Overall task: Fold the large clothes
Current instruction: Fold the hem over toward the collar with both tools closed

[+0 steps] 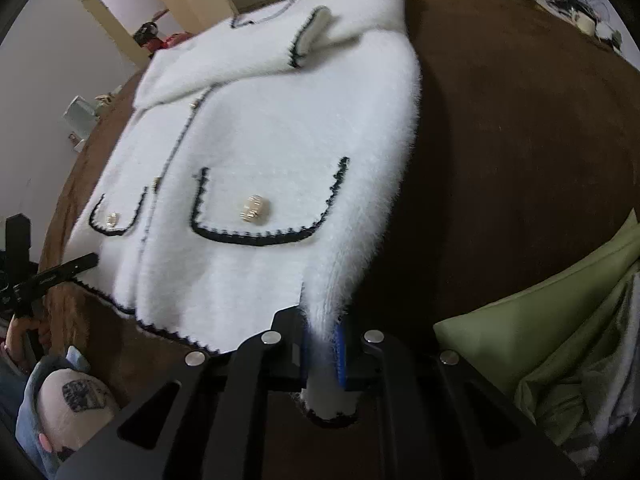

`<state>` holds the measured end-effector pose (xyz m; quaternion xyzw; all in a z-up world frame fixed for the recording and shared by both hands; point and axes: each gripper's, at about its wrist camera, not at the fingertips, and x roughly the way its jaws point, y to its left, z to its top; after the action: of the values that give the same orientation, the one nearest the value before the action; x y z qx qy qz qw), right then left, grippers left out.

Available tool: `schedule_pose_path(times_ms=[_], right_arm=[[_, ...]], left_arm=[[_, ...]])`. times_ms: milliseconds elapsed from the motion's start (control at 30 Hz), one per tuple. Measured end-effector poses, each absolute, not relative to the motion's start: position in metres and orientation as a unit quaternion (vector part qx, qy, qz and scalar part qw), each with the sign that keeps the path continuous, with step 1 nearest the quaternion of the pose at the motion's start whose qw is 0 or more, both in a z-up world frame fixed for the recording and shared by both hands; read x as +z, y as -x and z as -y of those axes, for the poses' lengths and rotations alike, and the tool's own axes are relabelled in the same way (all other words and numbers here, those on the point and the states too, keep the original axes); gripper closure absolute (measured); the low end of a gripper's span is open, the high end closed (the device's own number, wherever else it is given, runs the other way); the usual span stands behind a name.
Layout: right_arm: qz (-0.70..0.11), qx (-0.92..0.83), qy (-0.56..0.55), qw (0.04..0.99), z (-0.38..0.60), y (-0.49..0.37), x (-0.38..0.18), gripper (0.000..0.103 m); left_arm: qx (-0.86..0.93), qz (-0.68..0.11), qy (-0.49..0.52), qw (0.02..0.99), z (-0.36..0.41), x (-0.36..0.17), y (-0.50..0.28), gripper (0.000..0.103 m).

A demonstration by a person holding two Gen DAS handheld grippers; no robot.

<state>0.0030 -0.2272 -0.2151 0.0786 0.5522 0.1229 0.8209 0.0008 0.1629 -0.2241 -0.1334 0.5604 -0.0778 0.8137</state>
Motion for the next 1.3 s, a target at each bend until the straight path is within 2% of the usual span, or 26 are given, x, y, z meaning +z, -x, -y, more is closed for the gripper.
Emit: schedule_pose_path(times_ms=[367, 667, 967, 1300], right_arm=[[-0.523, 0.138, -0.063, 0.839, 0.219, 0.015, -0.176, 0.093], [-0.543, 0.170, -0.022, 0.822, 0.204, 0.040, -0.155, 0.094], [-0.562, 0.151, -0.038, 0.813, 0.212, 0.087, -0.136, 0.094], [-0.467, 0.143, 0.006, 0.873, 0.209, 0.046, -0.062, 0.094]], left_arm=[[-0.095, -0.537, 0.124, 0.829, -0.165, -0.185, 0.006, 0.087], [-0.121, -0.546, 0.099, 0.823, -0.158, -0.158, 0.024, 0.088], [-0.126, -0.565, 0.105, 0.808, -0.173, -0.140, 0.056, 0.088], [-0.138, -0.444, 0.122, 0.877, -0.185, -0.073, -0.008, 0.088]])
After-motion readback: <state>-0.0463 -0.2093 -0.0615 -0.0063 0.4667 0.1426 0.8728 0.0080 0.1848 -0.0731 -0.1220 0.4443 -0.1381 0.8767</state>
